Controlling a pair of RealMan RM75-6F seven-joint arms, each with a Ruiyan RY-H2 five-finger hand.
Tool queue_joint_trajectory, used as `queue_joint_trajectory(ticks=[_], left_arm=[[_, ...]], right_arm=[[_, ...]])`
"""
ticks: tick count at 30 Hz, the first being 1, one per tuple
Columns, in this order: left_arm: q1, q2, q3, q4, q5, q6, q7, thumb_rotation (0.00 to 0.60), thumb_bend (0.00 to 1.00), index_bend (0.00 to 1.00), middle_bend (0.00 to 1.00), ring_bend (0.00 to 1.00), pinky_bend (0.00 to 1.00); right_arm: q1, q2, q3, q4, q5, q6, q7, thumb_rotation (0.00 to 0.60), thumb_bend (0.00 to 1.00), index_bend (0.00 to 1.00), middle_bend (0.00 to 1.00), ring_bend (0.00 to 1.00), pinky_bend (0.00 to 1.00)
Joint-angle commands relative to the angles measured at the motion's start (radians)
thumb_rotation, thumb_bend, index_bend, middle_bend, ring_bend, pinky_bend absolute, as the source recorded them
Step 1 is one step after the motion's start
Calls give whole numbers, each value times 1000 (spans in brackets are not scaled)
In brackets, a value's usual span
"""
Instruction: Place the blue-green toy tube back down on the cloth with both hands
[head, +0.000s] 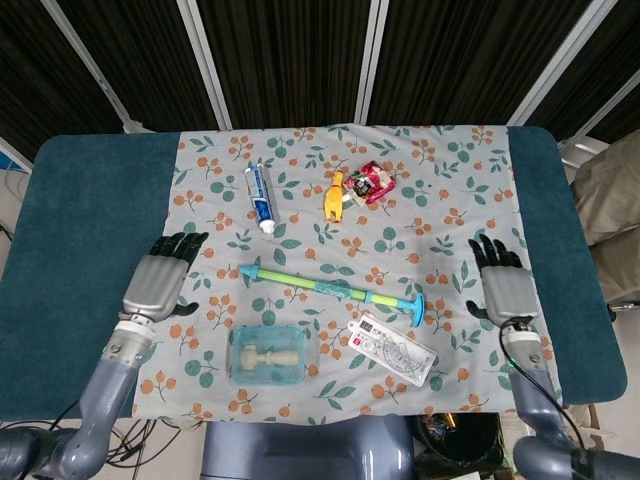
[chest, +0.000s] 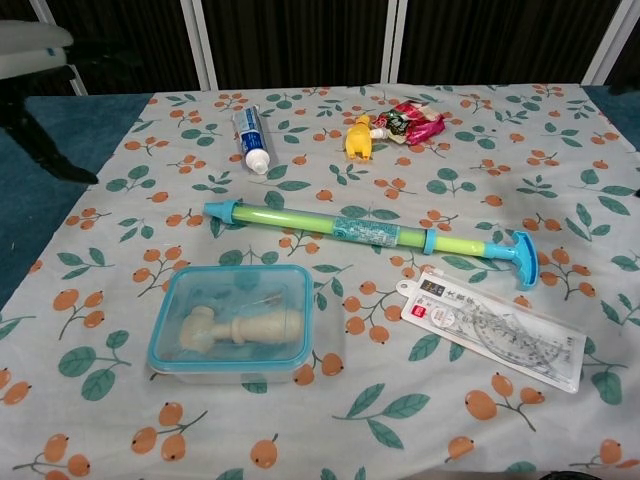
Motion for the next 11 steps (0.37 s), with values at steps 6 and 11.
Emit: queue_joint_trajectory(ticks=[6, 11], left_arm=[[369, 137, 247, 186, 484, 286, -384, 600, 91, 0, 27, 20, 99], [455, 94, 241, 309, 549, 360, -409, 600, 83, 0, 2, 0, 80]], right_arm=[[-280, 209, -187, 20, -368, 220, 343, 600, 88, 0, 0, 0, 144], [-345, 198, -226, 121, -480, 275, 396, 600, 80, 0, 0, 0, 141]])
